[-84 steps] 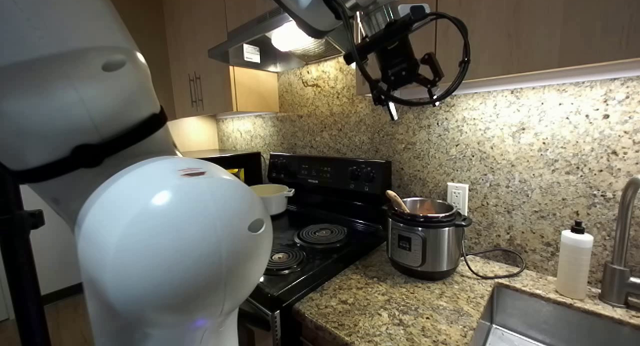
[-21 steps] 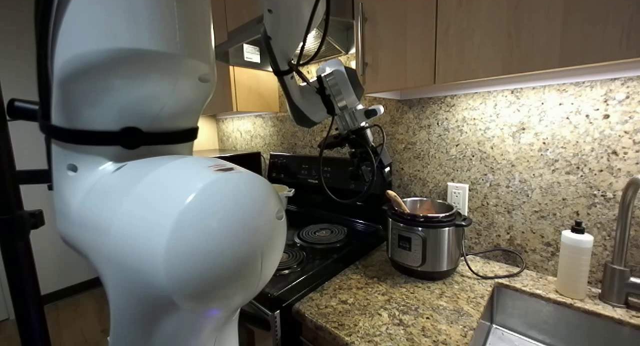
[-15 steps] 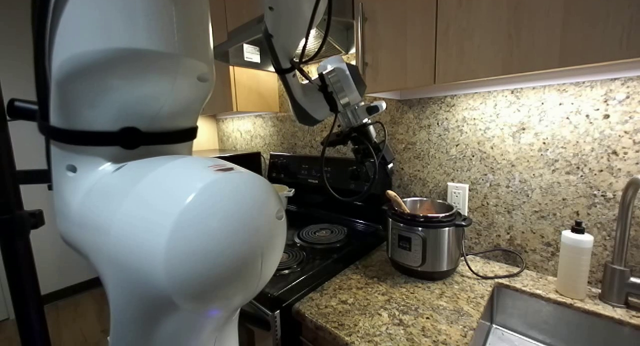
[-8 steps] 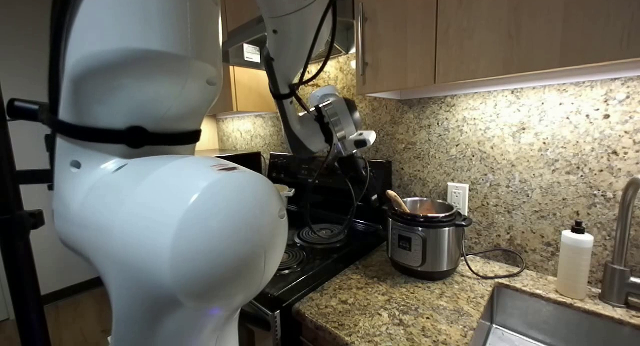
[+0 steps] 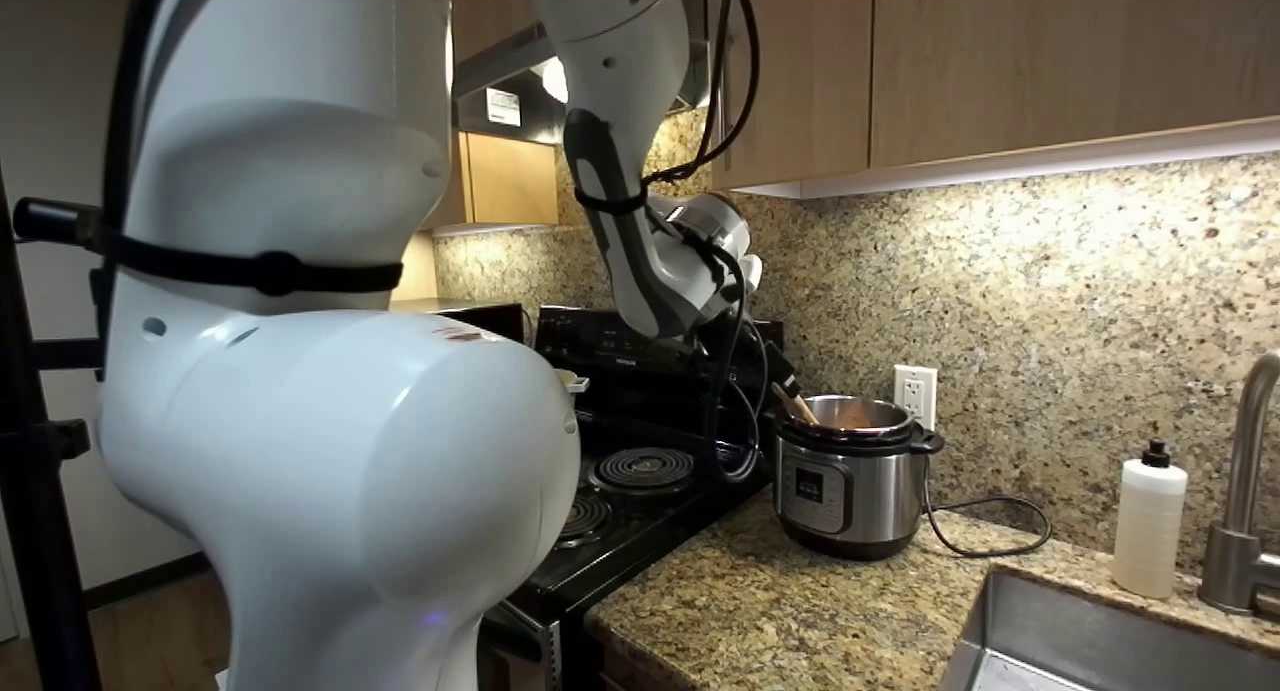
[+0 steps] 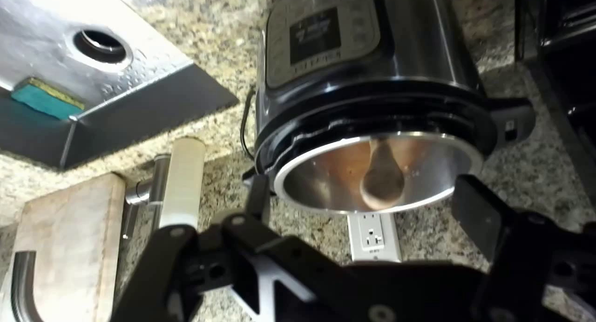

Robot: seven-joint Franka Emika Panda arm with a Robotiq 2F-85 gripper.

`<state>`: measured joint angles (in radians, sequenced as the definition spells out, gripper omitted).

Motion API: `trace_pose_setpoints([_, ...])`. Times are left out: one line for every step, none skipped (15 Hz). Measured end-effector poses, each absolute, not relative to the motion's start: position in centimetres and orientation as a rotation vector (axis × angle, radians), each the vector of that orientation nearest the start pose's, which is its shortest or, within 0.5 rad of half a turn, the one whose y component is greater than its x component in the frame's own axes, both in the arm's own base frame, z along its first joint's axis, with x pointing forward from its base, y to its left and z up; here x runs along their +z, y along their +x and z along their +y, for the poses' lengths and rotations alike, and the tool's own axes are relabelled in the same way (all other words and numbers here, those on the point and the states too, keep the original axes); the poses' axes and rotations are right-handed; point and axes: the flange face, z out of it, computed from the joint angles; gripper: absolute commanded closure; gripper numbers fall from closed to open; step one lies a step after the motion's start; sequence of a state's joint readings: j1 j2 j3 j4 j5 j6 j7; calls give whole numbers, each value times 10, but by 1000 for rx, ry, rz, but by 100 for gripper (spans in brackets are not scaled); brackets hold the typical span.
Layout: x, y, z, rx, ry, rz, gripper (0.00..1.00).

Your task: Remove the cooking stick from the rice cooker and put it on the counter

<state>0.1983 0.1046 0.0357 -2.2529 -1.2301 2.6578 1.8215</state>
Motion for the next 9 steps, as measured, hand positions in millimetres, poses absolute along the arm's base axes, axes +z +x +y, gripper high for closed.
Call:
trace_pose_setpoints([340, 530, 148, -1206, -2944, 814, 0])
trace_pose_setpoints([341, 534, 146, -1218, -2936, 796, 0])
trace_pose_setpoints([340, 536, 149, -1207, -2918, 763, 0])
trace_pose_setpoints([337, 537, 155, -1181, -2895, 722, 0])
trace_pose_setpoints([333, 538, 161, -1146, -2871, 683, 0])
trace_pose_setpoints([327, 539, 167, -1112, -2848, 647, 0])
trace_pose_setpoints([323, 541, 171, -1084, -2828, 621, 0])
trace_pose_setpoints([319, 544, 173, -1066, -2814, 601, 0])
trace_pose_setpoints([317, 547, 174, -1059, -2805, 587, 0])
